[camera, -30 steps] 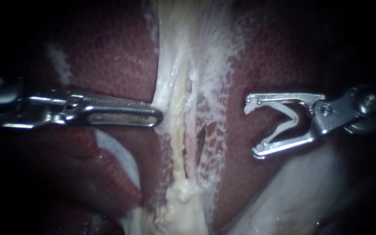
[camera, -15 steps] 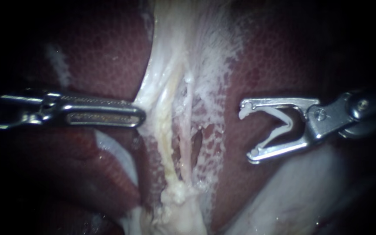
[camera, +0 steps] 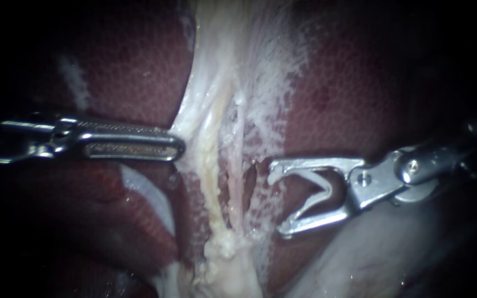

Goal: Clipping first clip left tube

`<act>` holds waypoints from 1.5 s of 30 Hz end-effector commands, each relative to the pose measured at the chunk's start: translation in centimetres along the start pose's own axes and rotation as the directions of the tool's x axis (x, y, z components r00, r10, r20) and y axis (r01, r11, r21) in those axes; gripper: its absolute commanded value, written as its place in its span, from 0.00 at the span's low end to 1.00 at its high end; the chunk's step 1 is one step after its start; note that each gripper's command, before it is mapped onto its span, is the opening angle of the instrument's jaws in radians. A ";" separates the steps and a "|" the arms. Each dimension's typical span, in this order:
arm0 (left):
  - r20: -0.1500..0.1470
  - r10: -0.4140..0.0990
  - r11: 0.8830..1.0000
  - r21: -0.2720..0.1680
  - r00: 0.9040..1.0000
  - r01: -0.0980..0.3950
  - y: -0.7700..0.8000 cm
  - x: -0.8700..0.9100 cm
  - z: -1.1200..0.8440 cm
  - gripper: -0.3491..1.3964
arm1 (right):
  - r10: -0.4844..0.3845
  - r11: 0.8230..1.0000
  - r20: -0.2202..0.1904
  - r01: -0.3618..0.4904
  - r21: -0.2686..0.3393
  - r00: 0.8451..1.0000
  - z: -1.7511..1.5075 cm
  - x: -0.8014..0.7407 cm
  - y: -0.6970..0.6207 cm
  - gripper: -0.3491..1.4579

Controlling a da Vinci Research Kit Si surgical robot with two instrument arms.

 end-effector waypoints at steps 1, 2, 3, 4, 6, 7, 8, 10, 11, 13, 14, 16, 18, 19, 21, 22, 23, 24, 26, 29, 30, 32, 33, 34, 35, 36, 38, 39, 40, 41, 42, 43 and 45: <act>0.000 0.000 1.000 0.000 1.000 0.000 0.00 0.00 0.00 0.00 | 0.003 1.000 0.003 -0.003 0.004 1.000 0.06 -0.03 0.00 0.52; 0.000 0.000 1.000 0.000 1.000 0.000 0.00 0.00 0.00 0.00 | 0.006 1.000 0.006 -0.006 0.006 1.000 0.10 -0.05 0.00 0.51; 0.000 0.000 1.000 0.000 1.000 0.000 0.00 0.00 0.00 0.00 | 0.008 1.000 0.007 -0.008 0.012 1.000 0.16 -0.08 0.00 0.51; 0.000 0.000 1.000 0.000 1.000 0.000 0.00 0.00 0.00 0.00 | 0.011 1.000 0.010 -0.011 0.014 1.000 0.20 -0.10 0.01 0.51; 0.000 0.000 1.000 0.000 1.000 0.000 -0.01 0.00 0.00 0.00 | 0.011 1.000 0.011 -0.012 0.019 1.000 0.28 -0.13 0.02 0.51; 0.000 0.000 1.000 0.000 1.000 0.000 -0.01 0.00 0.00 0.00 | 0.009 1.000 0.014 -0.009 0.023 1.000 0.31 -0.14 0.03 0.51; 0.000 0.000 1.000 -0.001 1.000 0.000 -0.01 0.00 0.00 0.00 | 0.011 1.000 0.015 -0.012 0.026 1.000 0.35 -0.16 0.04 0.51; 0.000 0.000 1.000 -0.001 1.000 0.000 -0.01 0.00 0.00 0.00 | 0.014 1.000 0.019 -0.015 0.026 1.000 0.40 -0.21 0.05 0.51; 0.000 0.000 1.000 -0.001 1.000 0.000 -0.01 0.00 0.00 0.00 | 0.020 0.999 0.022 -0.020 0.025 1.000 0.42 -0.23 0.06 0.51; 0.000 0.000 1.000 -0.001 1.000 0.000 -0.02 -0.01 0.00 0.00 | 0.024 0.999 0.030 -0.025 0.023 0.999 0.47 -0.27 0.09 0.51; 0.000 -0.001 1.000 -0.002 1.000 0.001 -0.02 -0.01 0.00 0.00 | 0.029 0.999 0.034 -0.030 0.021 0.999 0.49 -0.30 0.10 0.51; 0.000 -0.001 1.000 -0.002 1.000 0.001 -0.02 -0.01 0.00 0.00 | 0.028 0.999 0.047 -0.029 0.020 0.999 0.53 -0.36 0.13 0.51; 0.000 -0.001 1.000 -0.002 1.000 0.001 -0.03 -0.01 0.01 0.00 | 0.032 0.999 0.057 -0.033 0.017 0.998 0.58 -0.42 0.16 0.51; 0.000 -0.001 1.000 -0.002 1.000 0.001 -0.03 -0.01 0.01 0.00 | 0.037 0.999 0.058 -0.038 0.016 0.998 0.60 -0.45 0.17 0.51; 0.000 -0.001 1.000 -0.002 1.000 0.001 -0.03 -0.01 0.00 0.00 | 0.036 0.999 0.062 -0.037 0.014 0.997 0.64 -0.49 0.20 0.51; 0.000 -0.001 1.000 -0.003 1.000 0.001 -0.04 -0.01 0.00 0.00 | 0.041 0.999 0.062 -0.042 0.012 0.997 0.65 -0.50 0.21 0.51; 0.000 -0.001 1.000 -0.003 1.000 0.001 -0.04 -0.01 0.00 0.00 | 0.041 0.999 0.066 -0.042 0.011 0.997 0.67 -0.52 0.22 0.51; 0.000 -0.001 1.000 -0.003 1.000 0.001 -0.04 -0.01 0.00 0.00 | 0.041 0.999 0.066 -0.042 0.010 0.997 0.69 -0.52 0.23 0.51; 0.000 -0.001 1.000 -0.003 1.000 0.001 -0.04 -0.01 0.00 0.00 | 0.041 0.999 0.073 -0.042 0.009 0.996 0.73 -0.54 0.25 0.51; 0.000 -0.001 1.000 -0.003 1.000 0.001 -0.05 -0.02 0.01 0.00 | 0.040 0.999 0.081 -0.040 0.006 0.996 0.82 -0.57 0.27 0.51; 0.000 -0.001 1.000 -0.003 1.000 0.001 -0.05 -0.02 0.01 0.00 | 0.045 0.999 0.081 -0.045 0.005 0.996 0.85 -0.57 0.27 0.51; 0.000 -0.001 1.000 -0.004 1.000 0.001 -0.05 -0.02 0.01 0.00 | 0.048 0.999 0.082 -0.049 0.011 0.996 0.91 -0.59 0.26 0.51; 0.000 -0.001 1.000 -0.004 1.000 0.001 -0.05 -0.02 0.00 0.00 | 0.045 0.999 0.082 -0.047 0.015 0.996 0.92 -0.59 0.25 0.51; 0.000 -0.001 1.000 -0.004 1.000 0.001 -0.05 -0.02 0.01 0.00 | 0.049 0.999 0.082 -0.050 0.019 0.995 0.93 -0.59 0.24 0.51; 0.000 -0.001 1.000 -0.004 1.000 0.001 -0.05 -0.02 0.00 0.00 | 0.052 0.998 0.082 -0.054 0.024 0.995 0.93 -0.58 0.23 0.51; 0.000 -0.001 1.000 -0.004 1.000 0.001 -0.05 -0.02 0.01 0.00 | 0.055 0.998 0.082 -0.057 0.029 0.995 0.93 -0.58 0.22 0.51; 0.000 -0.001 1.000 -0.004 1.000 0.001 -0.05 -0.02 0.01 0.00 | 0.060 0.997 0.081 -0.063 0.044 0.995 0.93 -0.56 0.21 0.51; 0.000 -0.001 1.000 -0.004 1.000 0.001 -0.05 -0.02 0.01 0.00 | 0.061 0.996 0.081 -0.066 0.052 0.995 0.93 -0.56 0.20 0.51; 0.000 -0.001 1.000 -0.004 1.000 0.001 -0.05 -0.02 0.01 0.00 | 0.064 0.996 0.081 -0.069 0.059 0.995 0.94 -0.55 0.20 0.51; 0.001 -0.001 1.000 -0.004 1.000 0.001 -0.05 -0.02 0.01 0.00 | 0.067 0.995 0.081 -0.072 0.065 0.994 0.94 -0.55 0.19 0.51; 0.001 -0.001 1.000 -0.004 1.000 0.001 -0.05 -0.02 0.01 0.00 | 0.069 0.995 0.082 -0.075 0.073 0.994 0.94 -0.54 0.19 0.51; 0.001 -0.001 1.000 -0.004 1.000 0.001 -0.05 -0.02 0.01 0.00 | 0.073 0.994 0.085 -0.079 0.077 0.994 0.95 -0.54 0.18 0.51; 0.001 -0.001 1.000 -0.004 1.000 0.001 -0.05 -0.02 0.01 0.00 | 0.083 0.993 0.085 -0.089 0.079 0.993 0.97 -0.52 0.17 0.50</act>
